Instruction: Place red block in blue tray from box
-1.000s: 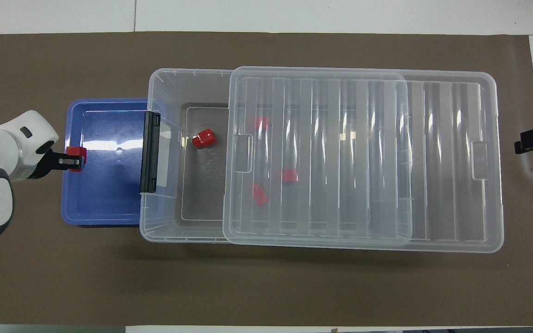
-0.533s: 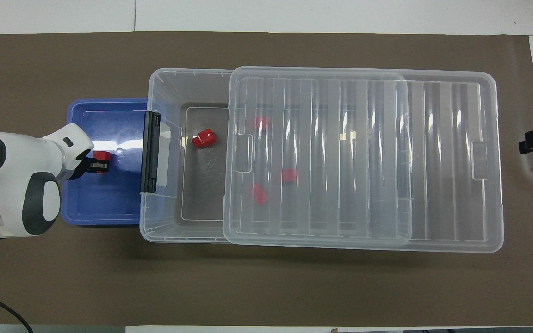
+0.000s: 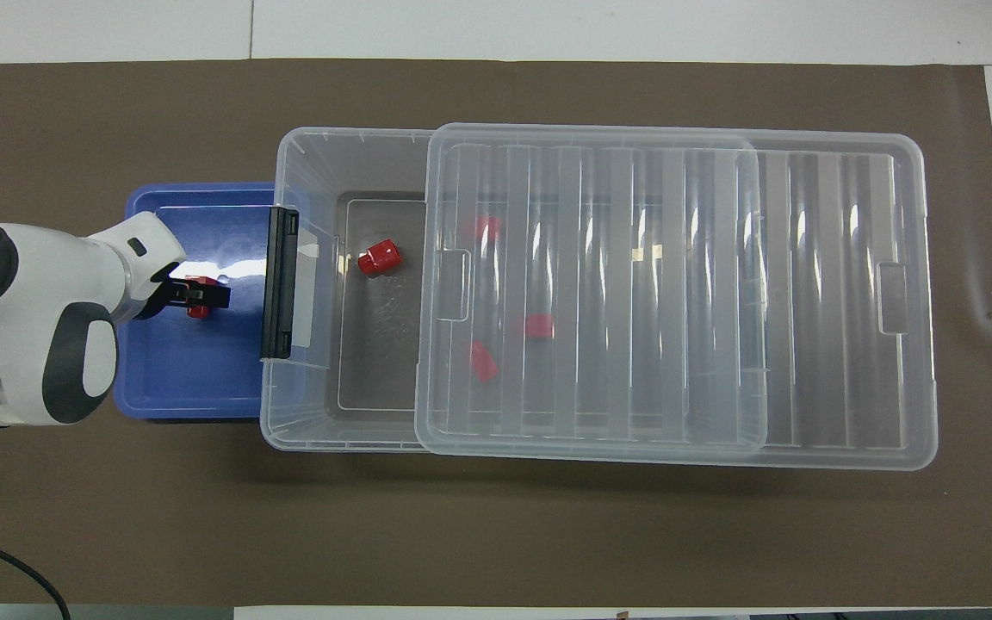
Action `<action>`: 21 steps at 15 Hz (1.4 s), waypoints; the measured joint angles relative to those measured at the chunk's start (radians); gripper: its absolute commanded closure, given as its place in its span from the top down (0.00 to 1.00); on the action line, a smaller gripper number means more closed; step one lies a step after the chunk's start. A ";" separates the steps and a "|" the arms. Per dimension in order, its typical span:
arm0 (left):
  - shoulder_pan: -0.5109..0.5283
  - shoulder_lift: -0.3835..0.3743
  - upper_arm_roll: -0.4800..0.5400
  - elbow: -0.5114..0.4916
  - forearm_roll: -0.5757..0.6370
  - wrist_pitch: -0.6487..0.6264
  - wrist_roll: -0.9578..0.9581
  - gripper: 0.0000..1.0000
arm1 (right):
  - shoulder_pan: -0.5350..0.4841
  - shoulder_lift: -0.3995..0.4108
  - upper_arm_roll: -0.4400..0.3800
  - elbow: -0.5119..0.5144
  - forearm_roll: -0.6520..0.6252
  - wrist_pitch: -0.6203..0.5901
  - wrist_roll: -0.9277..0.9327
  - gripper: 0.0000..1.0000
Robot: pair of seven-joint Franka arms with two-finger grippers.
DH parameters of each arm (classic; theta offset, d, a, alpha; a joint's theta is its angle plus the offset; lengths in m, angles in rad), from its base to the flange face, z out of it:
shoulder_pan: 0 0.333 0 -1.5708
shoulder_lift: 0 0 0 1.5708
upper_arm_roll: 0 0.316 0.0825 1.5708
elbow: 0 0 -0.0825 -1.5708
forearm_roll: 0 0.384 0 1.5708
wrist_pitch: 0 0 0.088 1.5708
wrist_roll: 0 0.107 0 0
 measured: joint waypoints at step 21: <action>0.002 -0.101 0.003 0.599 0.000 -0.765 -0.002 1.00 | 0.015 0.004 0.071 -0.110 0.000 0.122 0.108 0.00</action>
